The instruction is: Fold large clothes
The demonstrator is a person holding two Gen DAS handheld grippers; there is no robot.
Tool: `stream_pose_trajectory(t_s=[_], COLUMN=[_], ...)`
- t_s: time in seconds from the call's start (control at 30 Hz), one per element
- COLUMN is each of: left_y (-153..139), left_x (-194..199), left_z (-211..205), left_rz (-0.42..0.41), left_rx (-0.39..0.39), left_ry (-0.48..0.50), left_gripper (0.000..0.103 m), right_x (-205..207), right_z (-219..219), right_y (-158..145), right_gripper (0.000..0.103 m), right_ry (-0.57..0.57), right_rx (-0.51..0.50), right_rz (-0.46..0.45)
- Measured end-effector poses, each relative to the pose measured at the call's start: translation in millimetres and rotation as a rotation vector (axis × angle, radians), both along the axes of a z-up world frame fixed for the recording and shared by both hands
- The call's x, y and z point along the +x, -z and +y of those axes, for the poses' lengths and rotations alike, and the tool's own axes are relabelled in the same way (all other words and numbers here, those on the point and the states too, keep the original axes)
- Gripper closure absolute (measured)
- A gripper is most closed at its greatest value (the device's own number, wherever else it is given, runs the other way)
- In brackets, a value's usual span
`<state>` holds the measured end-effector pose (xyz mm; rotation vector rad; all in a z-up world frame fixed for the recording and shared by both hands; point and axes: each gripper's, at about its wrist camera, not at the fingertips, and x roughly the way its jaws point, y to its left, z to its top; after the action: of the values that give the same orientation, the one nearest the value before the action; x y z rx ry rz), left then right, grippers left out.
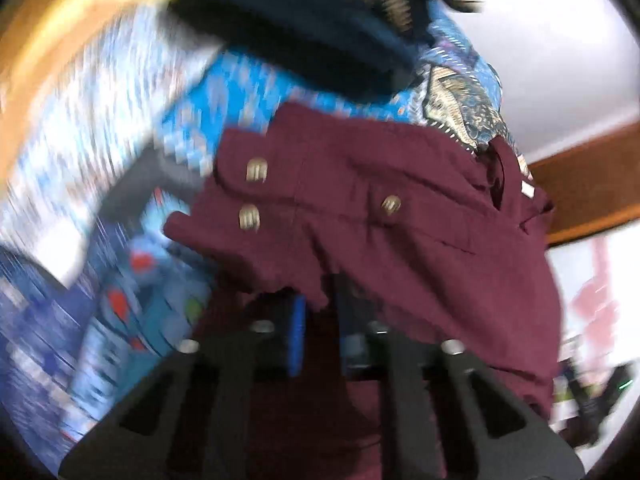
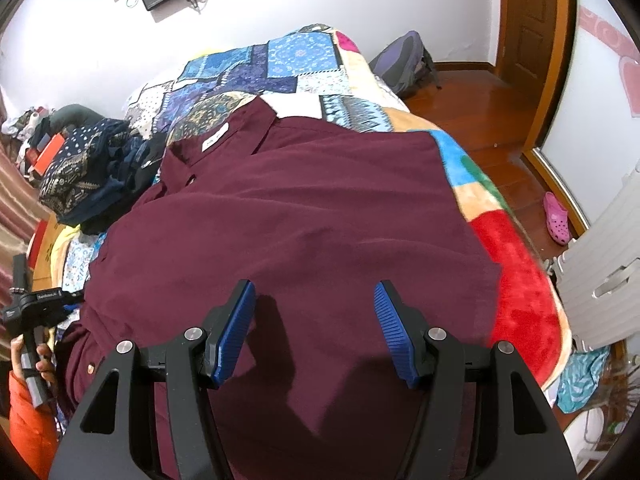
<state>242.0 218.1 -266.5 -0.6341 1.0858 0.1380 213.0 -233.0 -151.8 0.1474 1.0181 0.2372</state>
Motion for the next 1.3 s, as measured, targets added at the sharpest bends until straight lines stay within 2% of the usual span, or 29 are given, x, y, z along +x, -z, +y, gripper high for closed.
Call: stream_pose_trajectory(t_s=[0.1,0.17,0.27,0.37,0.47,0.53,0.57,0.63,0.67,0.83,0.97,1.03,1.13,1.3], left_y=[-30,-49,-57,-38,-3,11,11,5,-2,-43,-70,-74,-64,-10], left_x=[-6,-14,-26,-29,-33,-35,-37,-39,-40,-39,-18,-1,34,83], left_z=[-6,-6,0,-2,-11,-18,-19,-18,-17,-7,2,7,22,48], left_rz=[-0.079,-0.123,-0.132,-0.071,0.053,0.107,0.106,0.105,0.101,0.0,-0.074,-0.091,-0.088,0.03], left_rx=[0.111,0.123,0.11,0.108,0.127,0.138,0.154,0.2,0.228,0.286,0.348,0.337,0.282,0.163], left_ry=[0.029,0.03,0.031,0.07,0.144,0.172,0.174,0.164,0.151,0.129,0.135,0.133,0.135,0.141], left_gripper=[0.099,0.1,0.1,0.1,0.096,0.089,0.087,0.073,0.07,0.048,0.039,0.036,0.036,0.036], right_x=[-1,-1,1,4,5,5,5,6,8,17,29,38,55,91], right_z=[-9,-17,-24,-29,-28,-24,-23,-23,-23,-34,-42,-47,-54,-73], right_y=[-5,-7,-3,8,15,14,13,8,7,-14,-32,-39,-41,-18], right_gripper=[0.045,0.045,0.045,0.045,0.045,0.045,0.045,0.045,0.045,0.045,0.045,0.045,0.045,0.045], right_ry=[0.021,0.041,0.064,0.072,0.07,0.061,0.055,0.034,0.029,0.045,0.051,0.055,0.061,0.076], right_rx=[-0.013,-0.018,-0.014,0.007,0.002,-0.018,-0.026,-0.026,-0.019,-0.008,-0.024,-0.042,-0.056,-0.004], right_rz=[-0.014,-0.021,-0.014,0.017,0.032,0.031,0.03,0.029,0.028,-0.023,-0.078,-0.1,-0.109,-0.033])
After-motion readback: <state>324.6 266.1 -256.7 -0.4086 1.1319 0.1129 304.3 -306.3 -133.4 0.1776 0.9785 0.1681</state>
